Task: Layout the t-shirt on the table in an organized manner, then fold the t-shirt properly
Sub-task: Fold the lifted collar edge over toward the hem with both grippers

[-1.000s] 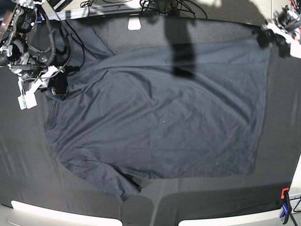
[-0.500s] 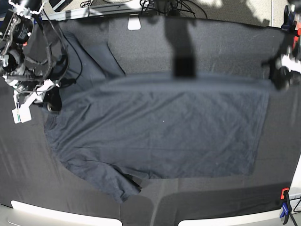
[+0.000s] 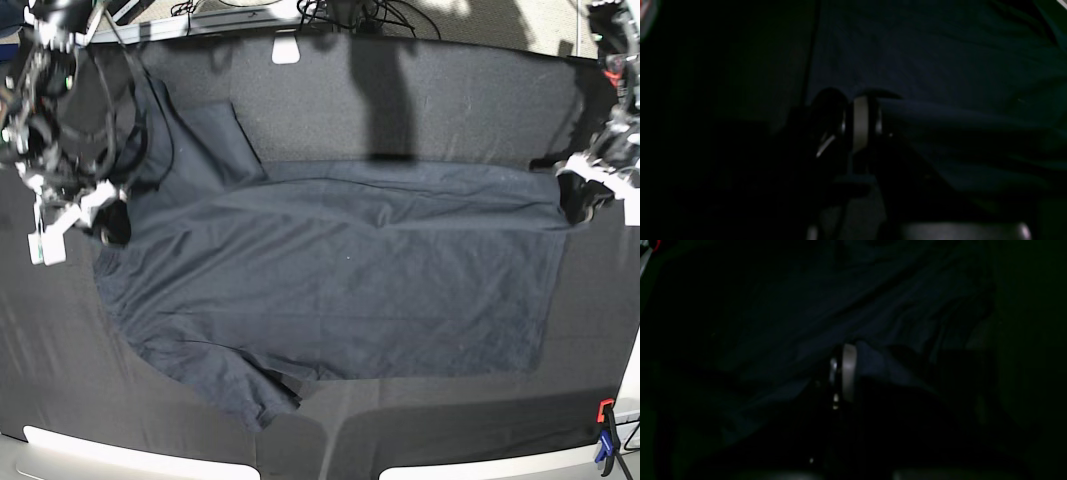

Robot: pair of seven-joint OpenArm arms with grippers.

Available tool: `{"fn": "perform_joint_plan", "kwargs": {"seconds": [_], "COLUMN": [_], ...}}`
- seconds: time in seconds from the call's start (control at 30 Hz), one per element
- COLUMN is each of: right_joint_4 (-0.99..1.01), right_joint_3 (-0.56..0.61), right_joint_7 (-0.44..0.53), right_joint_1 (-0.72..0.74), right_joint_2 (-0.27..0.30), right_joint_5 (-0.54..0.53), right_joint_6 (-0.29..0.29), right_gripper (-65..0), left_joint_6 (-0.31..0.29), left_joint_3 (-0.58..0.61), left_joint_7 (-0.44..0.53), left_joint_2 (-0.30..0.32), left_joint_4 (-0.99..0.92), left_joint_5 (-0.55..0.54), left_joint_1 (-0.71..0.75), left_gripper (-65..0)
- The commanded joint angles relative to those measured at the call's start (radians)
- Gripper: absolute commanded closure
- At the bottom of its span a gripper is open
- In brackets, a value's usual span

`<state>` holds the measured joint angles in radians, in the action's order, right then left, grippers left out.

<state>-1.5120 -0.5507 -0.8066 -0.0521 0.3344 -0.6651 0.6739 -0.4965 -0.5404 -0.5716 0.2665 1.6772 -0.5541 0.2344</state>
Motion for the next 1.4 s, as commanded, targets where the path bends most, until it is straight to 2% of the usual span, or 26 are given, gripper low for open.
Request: {"fn": "perform_joint_plan", "kwargs": {"seconds": [0.0,0.17,0.37,0.47,0.53,0.67,1.03,1.17,1.2,1.23,1.3,1.37], "right_joint_4": [0.004,0.089,0.116,0.116,0.116,0.116,0.116,0.116,0.116,0.116,0.116,0.116], "right_joint_3": [-0.004,0.048,0.163,0.193,0.192,0.184,0.183,0.183,0.183,0.183,0.183,0.179], "right_joint_7": [0.032,0.036,0.113,0.119,0.122,0.141,0.172,0.198,0.198,0.199,0.203,0.199], "right_joint_1": [0.029,0.072,0.1,0.112,0.117,0.118,0.119,0.119,0.119,0.119,0.12,0.124], "right_joint_2": [0.018,0.021,0.02,0.02,0.021,0.027,0.029,0.029,0.029,0.029,0.031,0.035], "right_joint_5": [-0.019,-0.002,0.151,0.195,0.213,0.247,0.247,0.246,0.246,0.246,0.246,0.246], "right_joint_6": [0.008,0.008,0.006,-0.023,-0.056,-0.084,-0.085,-0.084,-0.083,-0.083,-0.084,-0.083], "right_gripper": [0.0,0.0,0.0,0.0,0.0,0.0,0.0,-0.8,-5.6,-11.4,-20.5,-22.7], "left_joint_6": [0.004,0.008,0.006,0.006,0.006,0.007,0.007,0.007,0.007,0.007,0.007,0.008], "left_joint_3": [0.008,0.039,0.038,0.038,0.038,0.038,0.038,0.038,0.038,0.038,0.038,0.038], "left_joint_7": [0.03,0.018,0.024,0.051,0.072,0.073,0.088,0.085,0.082,0.076,0.071,0.071], "left_joint_2": [0.017,0.017,0.034,0.033,0.033,0.033,0.034,0.034,0.034,0.034,0.036,0.047], "left_joint_4": [0.016,-0.081,-0.239,-0.249,-0.249,-0.249,-0.249,-0.249,-0.249,-0.249,-0.249,-0.249], "left_joint_5": [0.0,0.015,0.012,0.012,0.012,0.013,0.014,0.015,0.015,0.015,0.015,0.014], "left_joint_1": [-0.018,-0.077,-0.122,-0.127,-0.13,-0.141,-0.166,-0.166,-0.166,-0.166,-0.168,-0.168], "left_gripper": [0.0,0.0,0.0,0.0,0.0,0.0,0.0,-27.0,-31.6,-34.2,-34.6,-34.6]}}
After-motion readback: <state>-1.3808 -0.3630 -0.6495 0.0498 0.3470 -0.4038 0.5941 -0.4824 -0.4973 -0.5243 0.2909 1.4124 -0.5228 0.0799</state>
